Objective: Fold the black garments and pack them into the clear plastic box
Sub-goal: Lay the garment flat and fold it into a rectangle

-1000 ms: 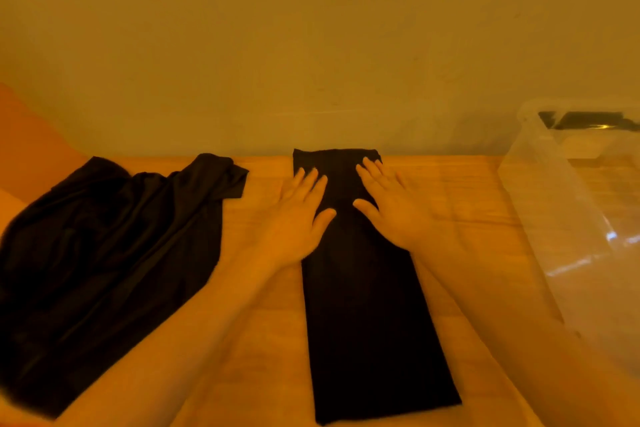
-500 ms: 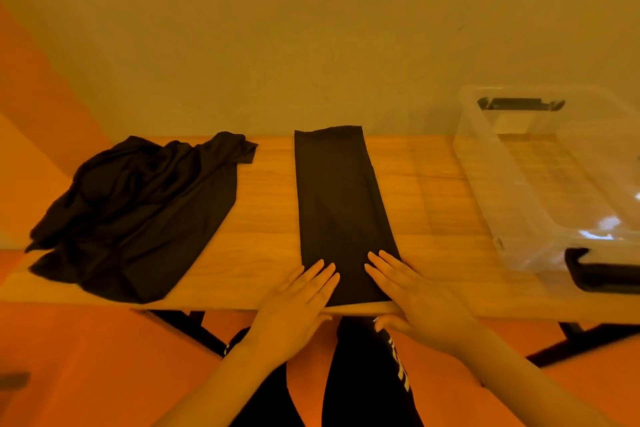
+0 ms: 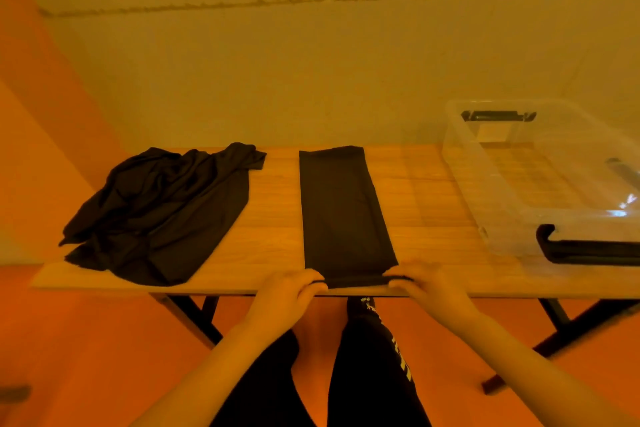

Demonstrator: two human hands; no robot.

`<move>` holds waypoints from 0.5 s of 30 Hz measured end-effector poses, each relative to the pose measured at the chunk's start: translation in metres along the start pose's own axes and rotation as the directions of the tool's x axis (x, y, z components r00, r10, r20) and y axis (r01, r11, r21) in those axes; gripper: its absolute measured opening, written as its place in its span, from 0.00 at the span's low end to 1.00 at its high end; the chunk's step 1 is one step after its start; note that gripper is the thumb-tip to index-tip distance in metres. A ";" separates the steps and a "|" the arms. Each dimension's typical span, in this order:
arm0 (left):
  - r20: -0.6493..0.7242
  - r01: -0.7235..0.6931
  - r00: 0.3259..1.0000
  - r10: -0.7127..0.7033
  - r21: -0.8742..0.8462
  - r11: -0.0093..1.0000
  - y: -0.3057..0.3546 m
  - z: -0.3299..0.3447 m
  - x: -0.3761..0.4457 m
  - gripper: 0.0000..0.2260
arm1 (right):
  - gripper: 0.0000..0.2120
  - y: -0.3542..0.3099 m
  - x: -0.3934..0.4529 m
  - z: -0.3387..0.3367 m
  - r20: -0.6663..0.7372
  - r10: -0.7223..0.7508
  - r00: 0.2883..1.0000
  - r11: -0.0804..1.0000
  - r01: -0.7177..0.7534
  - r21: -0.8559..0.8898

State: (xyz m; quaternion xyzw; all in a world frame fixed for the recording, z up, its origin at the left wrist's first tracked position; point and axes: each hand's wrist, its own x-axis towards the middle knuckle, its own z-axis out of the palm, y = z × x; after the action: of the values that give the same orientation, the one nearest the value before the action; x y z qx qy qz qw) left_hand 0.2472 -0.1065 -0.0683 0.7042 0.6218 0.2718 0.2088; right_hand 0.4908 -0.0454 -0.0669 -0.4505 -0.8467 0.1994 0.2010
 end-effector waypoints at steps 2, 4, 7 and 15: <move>0.017 0.098 0.995 -0.096 -0.134 0.986 0.009 -0.011 0.009 0.09 | 0.07 -0.007 0.011 -0.009 0.061 0.208 0.976 0.946 -0.217 0.240; -0.014 0.142 0.989 -0.148 -0.217 0.966 0.012 -0.019 0.023 0.14 | 0.05 -0.013 0.026 -0.016 0.055 0.258 0.965 0.874 -0.258 0.411; -0.007 0.219 0.972 -0.237 -0.352 0.910 0.015 -0.027 0.042 0.11 | 0.10 -0.018 0.045 -0.021 0.082 0.294 0.952 0.758 -0.285 0.586; 0.043 0.384 0.910 -0.413 -0.466 0.797 0.006 -0.030 0.096 0.12 | 0.10 -0.012 0.106 -0.026 0.127 0.408 0.904 0.735 -0.408 0.541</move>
State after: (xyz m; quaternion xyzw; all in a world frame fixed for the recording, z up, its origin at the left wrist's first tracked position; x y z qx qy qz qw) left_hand 0.2405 -0.0142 -0.0295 0.4781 0.6787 0.3835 0.4046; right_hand 0.4415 0.0420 -0.0212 -0.5468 -0.6319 0.4757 0.2747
